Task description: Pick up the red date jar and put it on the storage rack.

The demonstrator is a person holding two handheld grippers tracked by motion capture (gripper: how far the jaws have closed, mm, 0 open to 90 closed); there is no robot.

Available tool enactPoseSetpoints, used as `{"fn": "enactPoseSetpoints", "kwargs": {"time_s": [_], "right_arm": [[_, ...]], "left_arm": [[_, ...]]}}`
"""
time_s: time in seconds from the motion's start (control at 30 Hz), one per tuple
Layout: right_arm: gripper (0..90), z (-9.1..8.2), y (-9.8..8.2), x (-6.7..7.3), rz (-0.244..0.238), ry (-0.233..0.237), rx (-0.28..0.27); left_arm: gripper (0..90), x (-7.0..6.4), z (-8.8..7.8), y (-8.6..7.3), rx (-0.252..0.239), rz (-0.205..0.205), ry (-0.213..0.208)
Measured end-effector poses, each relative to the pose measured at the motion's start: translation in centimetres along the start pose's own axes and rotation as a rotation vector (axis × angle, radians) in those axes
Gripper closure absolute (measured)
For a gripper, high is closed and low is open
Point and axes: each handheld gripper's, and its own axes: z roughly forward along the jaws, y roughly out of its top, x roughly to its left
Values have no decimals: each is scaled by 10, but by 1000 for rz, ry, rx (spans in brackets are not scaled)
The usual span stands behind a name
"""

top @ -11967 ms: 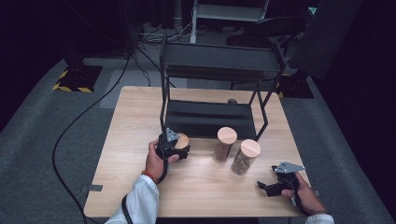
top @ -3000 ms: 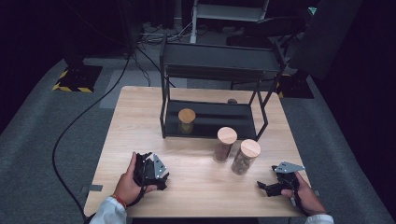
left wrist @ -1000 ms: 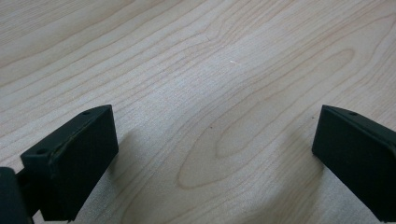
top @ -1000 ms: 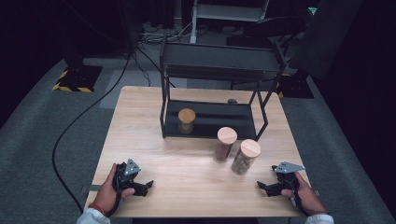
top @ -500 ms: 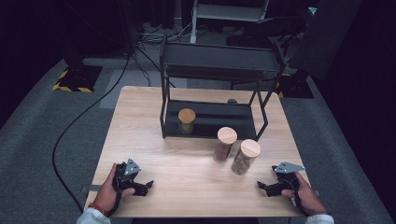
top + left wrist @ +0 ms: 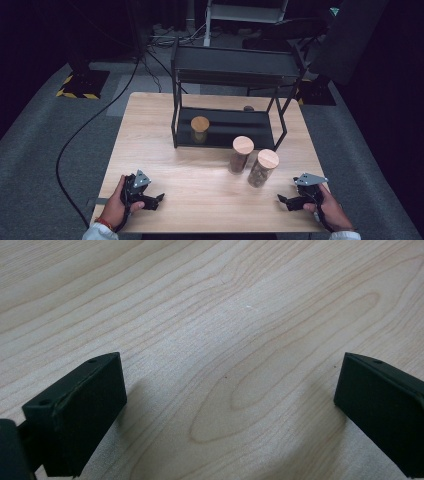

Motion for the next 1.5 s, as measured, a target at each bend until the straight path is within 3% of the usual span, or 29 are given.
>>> {"fn": "enactPoseSetpoints", "kwargs": {"time_s": [0.8, 1.5], "right_arm": [[21, -26, 10, 5, 4, 26, -54], [21, -41, 23, 16, -14, 19, -90]], "left_arm": [[0, 0, 0, 0, 0, 0, -1], [0, 0, 0, 0, 0, 0, 0]]}}
